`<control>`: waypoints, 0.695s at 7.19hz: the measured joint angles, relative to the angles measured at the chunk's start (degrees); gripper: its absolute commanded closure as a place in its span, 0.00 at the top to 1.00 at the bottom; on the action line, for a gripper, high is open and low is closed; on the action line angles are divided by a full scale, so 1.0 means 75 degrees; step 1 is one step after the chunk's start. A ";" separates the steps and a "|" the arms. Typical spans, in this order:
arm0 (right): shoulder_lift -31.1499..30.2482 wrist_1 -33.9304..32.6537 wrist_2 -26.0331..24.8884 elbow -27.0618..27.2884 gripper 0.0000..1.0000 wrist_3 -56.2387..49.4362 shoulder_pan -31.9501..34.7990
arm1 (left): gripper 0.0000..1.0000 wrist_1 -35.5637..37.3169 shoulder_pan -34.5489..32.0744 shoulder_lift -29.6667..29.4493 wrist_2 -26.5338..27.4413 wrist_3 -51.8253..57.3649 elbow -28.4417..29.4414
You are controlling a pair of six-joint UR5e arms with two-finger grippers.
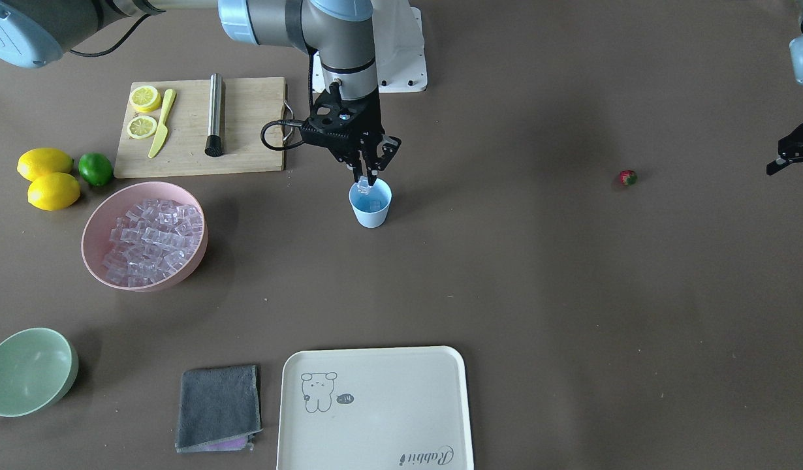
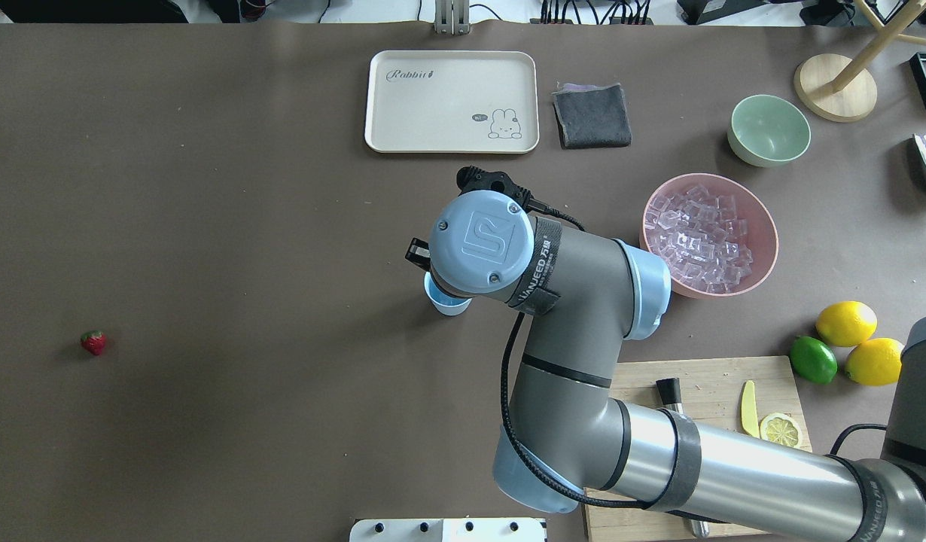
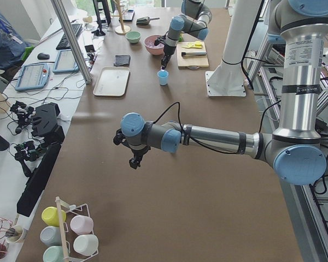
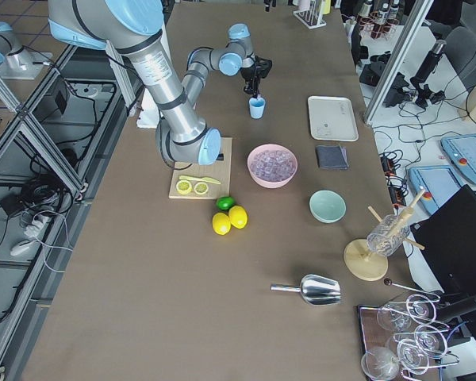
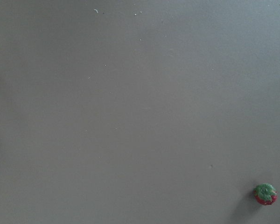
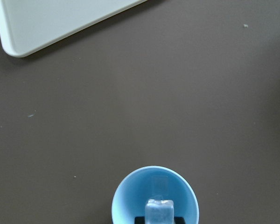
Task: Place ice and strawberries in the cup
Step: 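Carry the ice cube with the right gripper over the cup, then open the right gripper to drop the ice cube into the cup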
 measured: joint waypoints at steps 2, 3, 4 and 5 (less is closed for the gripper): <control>-0.0006 -0.0245 -0.0230 0.0013 1.00 -0.0081 -0.0017 | 0.97 -0.0001 0.0028 0.0000 -0.0007 -0.0004 0.0011; -0.0024 -0.0457 -0.0242 0.0100 1.00 -0.0274 0.0099 | 0.98 -0.0004 0.0032 -0.0002 -0.0003 -0.0004 0.0020; -0.0230 -0.0551 0.0027 0.0307 1.00 -0.0760 0.0422 | 0.98 -0.0006 0.0034 -0.0011 -0.0001 -0.0007 0.0026; -0.0748 -0.0559 0.0642 0.0647 1.00 -0.1798 0.1009 | 0.98 0.0004 0.0032 -0.0036 0.0014 -0.0035 0.0034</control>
